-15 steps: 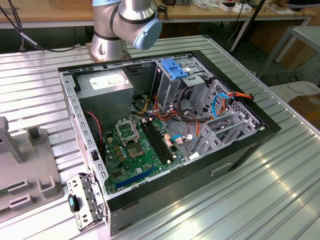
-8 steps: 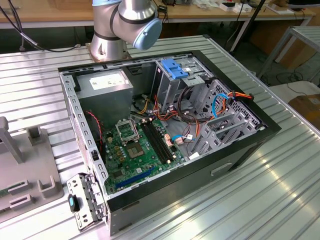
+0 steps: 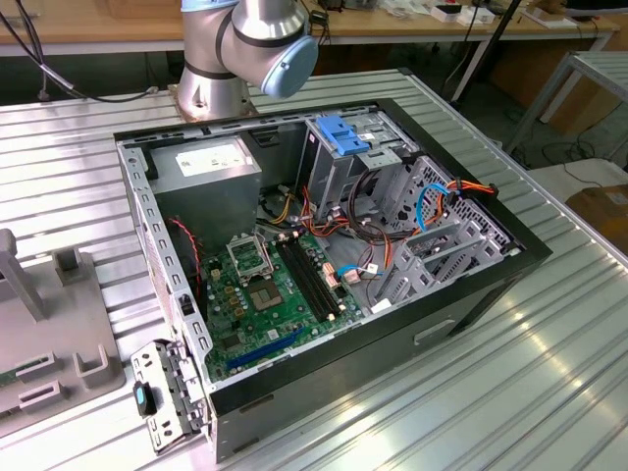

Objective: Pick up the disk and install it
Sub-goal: 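Pick up the disk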

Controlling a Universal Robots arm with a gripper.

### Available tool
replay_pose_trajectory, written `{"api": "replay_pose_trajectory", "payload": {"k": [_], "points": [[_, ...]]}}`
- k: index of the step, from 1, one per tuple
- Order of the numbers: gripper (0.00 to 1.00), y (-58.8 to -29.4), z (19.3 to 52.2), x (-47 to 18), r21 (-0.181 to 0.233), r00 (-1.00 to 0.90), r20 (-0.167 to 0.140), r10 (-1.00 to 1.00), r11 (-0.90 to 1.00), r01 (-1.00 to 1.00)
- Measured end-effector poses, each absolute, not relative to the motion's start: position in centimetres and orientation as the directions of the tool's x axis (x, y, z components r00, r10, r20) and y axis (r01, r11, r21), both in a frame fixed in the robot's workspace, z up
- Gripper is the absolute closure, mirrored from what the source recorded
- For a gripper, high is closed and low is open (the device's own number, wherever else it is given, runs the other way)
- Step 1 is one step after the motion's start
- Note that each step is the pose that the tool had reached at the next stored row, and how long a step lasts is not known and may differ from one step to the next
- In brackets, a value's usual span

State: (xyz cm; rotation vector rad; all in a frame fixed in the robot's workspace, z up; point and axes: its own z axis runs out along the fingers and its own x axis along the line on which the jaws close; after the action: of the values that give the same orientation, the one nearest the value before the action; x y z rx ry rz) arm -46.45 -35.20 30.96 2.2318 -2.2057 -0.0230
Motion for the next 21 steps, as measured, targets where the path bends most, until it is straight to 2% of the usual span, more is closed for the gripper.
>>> {"api": "replay_pose_trajectory", "payload": {"k": [21], "points": [[0.64, -35.2, 30.89, -46.45, 0.013, 0.013, -0.007, -1.0, -0.013, -1.0]]}}
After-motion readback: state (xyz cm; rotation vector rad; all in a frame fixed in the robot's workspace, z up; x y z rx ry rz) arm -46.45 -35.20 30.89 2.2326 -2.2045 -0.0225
